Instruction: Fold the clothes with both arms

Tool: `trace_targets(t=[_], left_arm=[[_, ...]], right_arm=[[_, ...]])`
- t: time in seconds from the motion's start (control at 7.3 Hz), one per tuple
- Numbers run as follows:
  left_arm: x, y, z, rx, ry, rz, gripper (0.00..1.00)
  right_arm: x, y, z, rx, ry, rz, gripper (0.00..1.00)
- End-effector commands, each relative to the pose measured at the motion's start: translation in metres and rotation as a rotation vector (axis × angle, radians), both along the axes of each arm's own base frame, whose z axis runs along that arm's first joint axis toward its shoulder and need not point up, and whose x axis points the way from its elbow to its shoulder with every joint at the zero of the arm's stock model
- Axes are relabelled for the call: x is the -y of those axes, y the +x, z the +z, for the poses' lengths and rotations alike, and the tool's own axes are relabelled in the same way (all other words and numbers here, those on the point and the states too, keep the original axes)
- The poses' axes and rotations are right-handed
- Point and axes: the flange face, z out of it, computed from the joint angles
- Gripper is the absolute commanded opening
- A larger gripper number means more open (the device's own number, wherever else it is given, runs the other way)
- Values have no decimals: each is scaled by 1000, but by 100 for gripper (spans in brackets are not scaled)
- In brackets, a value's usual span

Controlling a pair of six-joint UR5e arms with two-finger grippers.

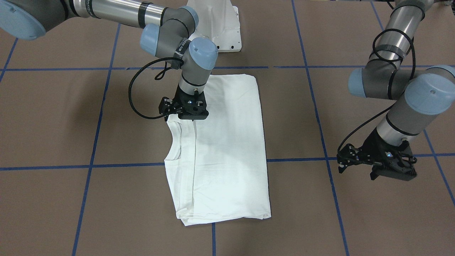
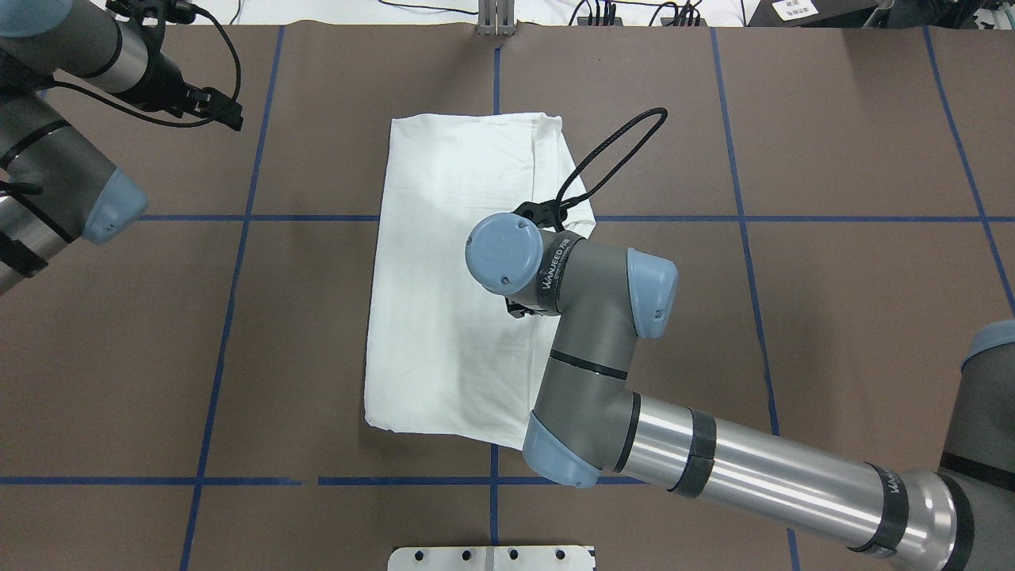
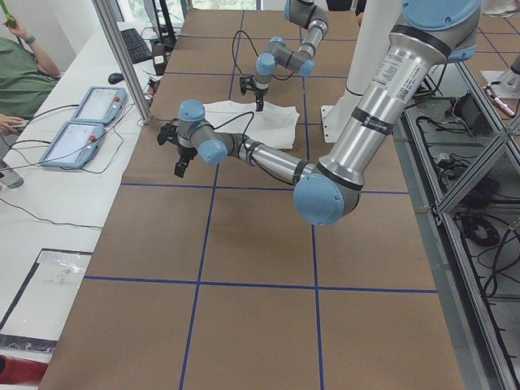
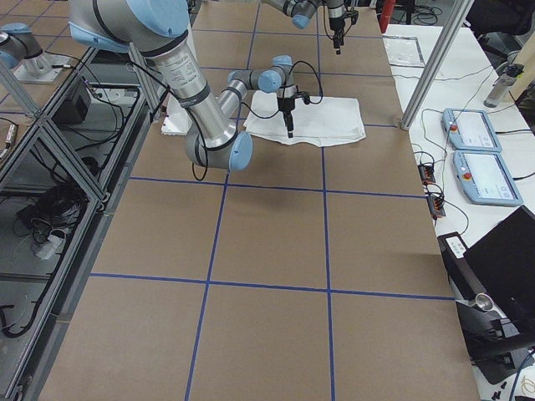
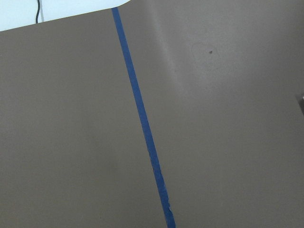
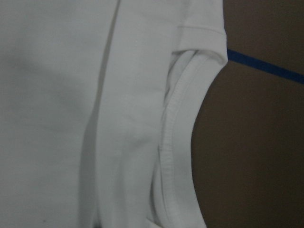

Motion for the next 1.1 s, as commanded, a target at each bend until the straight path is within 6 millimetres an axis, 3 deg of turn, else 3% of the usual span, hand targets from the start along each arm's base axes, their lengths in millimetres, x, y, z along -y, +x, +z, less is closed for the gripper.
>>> trace_targets(t=[0.0, 0.27, 0.41, 0.55, 0.68, 0.82, 0.96], left_arm=[[0, 0, -1, -1, 1, -1, 100], [0, 0, 0, -1, -1, -1, 100], [0, 0, -1, -1, -1, -1, 100], [0, 0, -1, -3, -1, -1, 100], [0, 0, -1, -2, -1, 0, 100], [0, 0, 0, -1, 0, 1, 100], [0, 0, 0, -1, 0, 1, 100]], right_arm=[[-14, 33, 28, -30, 17, -37, 100], [-9, 54, 52, -62, 32, -48, 100], [-8, 80, 58, -61, 63, -87, 100], [-10, 80, 48, -41, 76, -96, 100], [-6, 72, 21, 1, 90, -84, 100], [1, 58, -10, 41, 87, -44, 100], [13, 33, -29, 114, 91, 2, 100]])
